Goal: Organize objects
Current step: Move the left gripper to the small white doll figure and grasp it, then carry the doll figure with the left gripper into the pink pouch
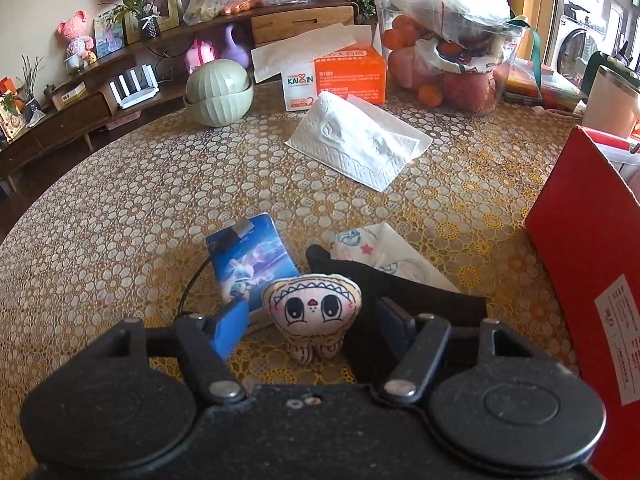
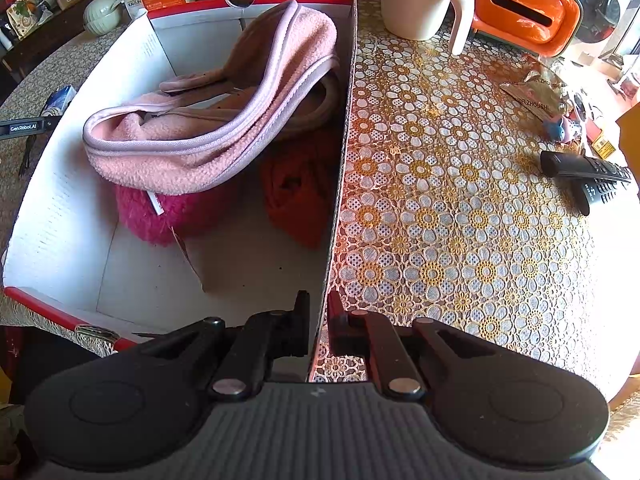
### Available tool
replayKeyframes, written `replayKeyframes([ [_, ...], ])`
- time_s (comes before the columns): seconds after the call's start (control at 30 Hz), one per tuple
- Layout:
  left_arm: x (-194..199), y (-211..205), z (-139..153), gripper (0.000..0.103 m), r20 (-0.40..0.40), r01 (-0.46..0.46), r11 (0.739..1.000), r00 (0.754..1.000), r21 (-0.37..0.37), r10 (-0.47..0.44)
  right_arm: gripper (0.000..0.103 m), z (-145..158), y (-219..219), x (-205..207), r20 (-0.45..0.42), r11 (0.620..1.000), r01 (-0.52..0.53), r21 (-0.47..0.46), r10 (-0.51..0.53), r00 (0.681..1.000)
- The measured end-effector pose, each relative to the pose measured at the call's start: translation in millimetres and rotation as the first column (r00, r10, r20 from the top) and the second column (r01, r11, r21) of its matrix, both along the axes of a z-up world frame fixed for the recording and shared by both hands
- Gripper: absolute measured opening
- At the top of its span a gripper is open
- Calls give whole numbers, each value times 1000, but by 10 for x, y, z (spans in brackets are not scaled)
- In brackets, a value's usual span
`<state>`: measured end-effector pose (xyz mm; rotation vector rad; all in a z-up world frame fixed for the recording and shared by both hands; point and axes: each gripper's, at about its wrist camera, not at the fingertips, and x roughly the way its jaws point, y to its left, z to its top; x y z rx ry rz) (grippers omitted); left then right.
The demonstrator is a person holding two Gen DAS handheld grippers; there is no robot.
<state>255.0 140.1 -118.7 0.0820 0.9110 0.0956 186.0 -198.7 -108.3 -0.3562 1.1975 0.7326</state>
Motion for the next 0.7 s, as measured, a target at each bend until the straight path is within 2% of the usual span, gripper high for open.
replayKeyframes([
  [0.07, -3, 11, 3, 51, -3, 0, 1000, 1000, -4, 0, 8, 1, 1, 1, 0, 1000, 0, 0, 0, 1000],
  [0.27, -67, 51, 64, 49, 8, -6, 1000, 1000, -16, 6, 8, 2, 3, -3, 4, 1000, 0, -3, 0, 1000],
  [0.37, -147, 40, 187, 48, 12, 4, 1000, 1000, -18, -4, 8, 5, 4, -7, 5, 1000, -2, -4, 2, 1000],
  [0.53, -351, -95, 527, 48, 38, 76, 997, 996, -12, -75, 8, 4, 10, -12, 10, 1000, -5, -5, 5, 1000],
  [0.7, -580, -432, 887, 49, 44, 184, 983, 982, 4, -184, 8, 13, 22, -25, 12, 1000, -2, -11, 2, 1000],
])
